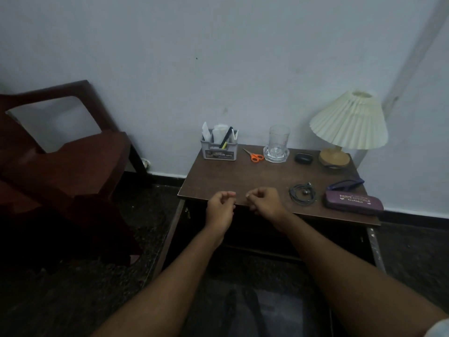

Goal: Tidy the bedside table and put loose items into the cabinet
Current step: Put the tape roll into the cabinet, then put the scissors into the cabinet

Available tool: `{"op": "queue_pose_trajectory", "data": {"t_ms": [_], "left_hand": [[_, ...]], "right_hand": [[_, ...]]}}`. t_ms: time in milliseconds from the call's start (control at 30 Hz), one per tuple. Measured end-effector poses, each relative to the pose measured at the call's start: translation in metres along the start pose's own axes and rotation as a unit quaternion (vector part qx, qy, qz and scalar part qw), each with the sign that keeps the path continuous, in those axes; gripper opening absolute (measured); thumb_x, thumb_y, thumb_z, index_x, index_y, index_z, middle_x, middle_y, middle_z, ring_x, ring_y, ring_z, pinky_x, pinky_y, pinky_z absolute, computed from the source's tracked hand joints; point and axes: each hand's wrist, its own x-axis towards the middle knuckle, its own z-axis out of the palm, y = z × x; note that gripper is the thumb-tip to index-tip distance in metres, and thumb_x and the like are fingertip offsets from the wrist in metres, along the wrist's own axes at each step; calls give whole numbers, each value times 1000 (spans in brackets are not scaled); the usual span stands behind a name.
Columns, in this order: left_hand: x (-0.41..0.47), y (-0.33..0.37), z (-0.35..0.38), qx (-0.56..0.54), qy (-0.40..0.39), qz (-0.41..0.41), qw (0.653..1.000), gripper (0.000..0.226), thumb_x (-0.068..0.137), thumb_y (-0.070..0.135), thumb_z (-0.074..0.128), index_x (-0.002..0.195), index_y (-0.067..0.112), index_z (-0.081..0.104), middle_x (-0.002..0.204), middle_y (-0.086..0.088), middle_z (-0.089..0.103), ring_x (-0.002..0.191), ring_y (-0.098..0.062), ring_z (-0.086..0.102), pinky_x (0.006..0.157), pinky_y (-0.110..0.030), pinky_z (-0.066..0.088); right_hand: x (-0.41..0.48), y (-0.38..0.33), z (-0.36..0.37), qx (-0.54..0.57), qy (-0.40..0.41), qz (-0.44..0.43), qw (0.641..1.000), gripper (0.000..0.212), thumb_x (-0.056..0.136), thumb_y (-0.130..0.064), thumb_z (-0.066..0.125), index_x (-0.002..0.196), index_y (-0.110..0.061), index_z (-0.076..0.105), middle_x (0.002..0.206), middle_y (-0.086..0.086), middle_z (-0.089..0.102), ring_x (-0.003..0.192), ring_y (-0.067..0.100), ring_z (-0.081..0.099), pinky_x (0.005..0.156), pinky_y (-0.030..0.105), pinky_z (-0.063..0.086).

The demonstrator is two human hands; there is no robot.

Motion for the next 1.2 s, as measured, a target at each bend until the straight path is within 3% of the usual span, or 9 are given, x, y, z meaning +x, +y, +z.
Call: {"op": "queue_pose_trajectory", "data": {"t_ms": [100, 200, 333, 467, 567, 733, 833, 1000, 1200], "left_hand": [[15, 2, 5, 44, -8, 21, 999, 16, 93, 12, 59, 92, 24, 68, 101, -4, 73, 97, -23, 68, 92, -40, 54], [33, 1, 11, 67, -12, 34, 997, 15, 93, 9, 59, 94, 20, 69, 96, -5, 71, 90, -20, 63, 92, -40, 52], [61, 1, 19, 98, -16, 44, 994, 18, 94, 8, 56, 104, 16, 70, 96, -1, 70, 87, -16, 62, 86, -32, 51], [86, 3, 31, 129, -22, 58, 990, 25, 95, 8, 55, 116, 10, 70, 103, 4, 66, 94, -11, 59, 86, -22, 46], [105, 2, 44, 120, -13, 65, 991, 25, 94, 6, 57, 116, 5, 69, 108, -4, 69, 94, -11, 59, 84, -20, 45], [132, -1, 61, 90, -15, 46, 995, 27, 91, 8, 59, 117, 8, 69, 111, -13, 73, 94, -27, 66, 92, -38, 54], [145, -5, 65, 63, -10, 24, 998, 26, 90, 10, 59, 114, 9, 70, 109, -15, 73, 98, -32, 69, 95, -43, 55], [153, -13, 63, 17, -11, 5, 1000, 21, 91, 11, 60, 109, 13, 72, 83, 1, 72, 72, -12, 66, 81, -33, 58], [148, -10, 64, 12, -15, -8, 1000, 24, 91, 12, 60, 113, 11, 71, 105, -7, 73, 99, -20, 69, 99, -40, 55]], "right_hand": [[15, 6, -6, -45, 31, -33, 998, 13, 90, -5, 65, 80, -10, 72, 72, 4, 67, 67, 13, 57, 69, 27, 45], [35, 9, -9, -116, 55, -60, 990, 5, 85, -12, 72, 84, -14, 76, 75, -3, 69, 75, 10, 63, 71, 22, 47], [68, 3, -13, -193, 55, -87, 976, 24, 89, -18, 71, 111, -8, 73, 108, 6, 74, 99, 19, 68, 94, 31, 51], [107, -1, -13, -287, 48, -104, 951, 42, 92, -19, 68, 131, -4, 61, 133, 15, 62, 126, 29, 56, 108, 37, 42], [135, 0, -13, -319, 72, -103, 939, 38, 92, -19, 63, 127, -4, 59, 132, 20, 57, 124, 34, 53, 103, 39, 43], [169, 1, -14, -375, 89, -120, 915, 32, 96, -23, 56, 122, -3, 55, 127, 24, 54, 115, 40, 56, 92, 43, 48], [181, 1, -11, -400, 74, -124, 905, 32, 96, -24, 56, 119, -2, 54, 125, 25, 53, 116, 43, 56, 94, 45, 47], [190, -5, -11, -404, 76, -117, 904, 32, 91, -23, 62, 116, -2, 56, 118, 25, 62, 111, 41, 61, 88, 41, 50], [177, -8, -11, -391, 95, -91, 911, 32, 90, -21, 63, 113, 1, 62, 116, 25, 63, 107, 40, 63, 82, 40, 51]]}}
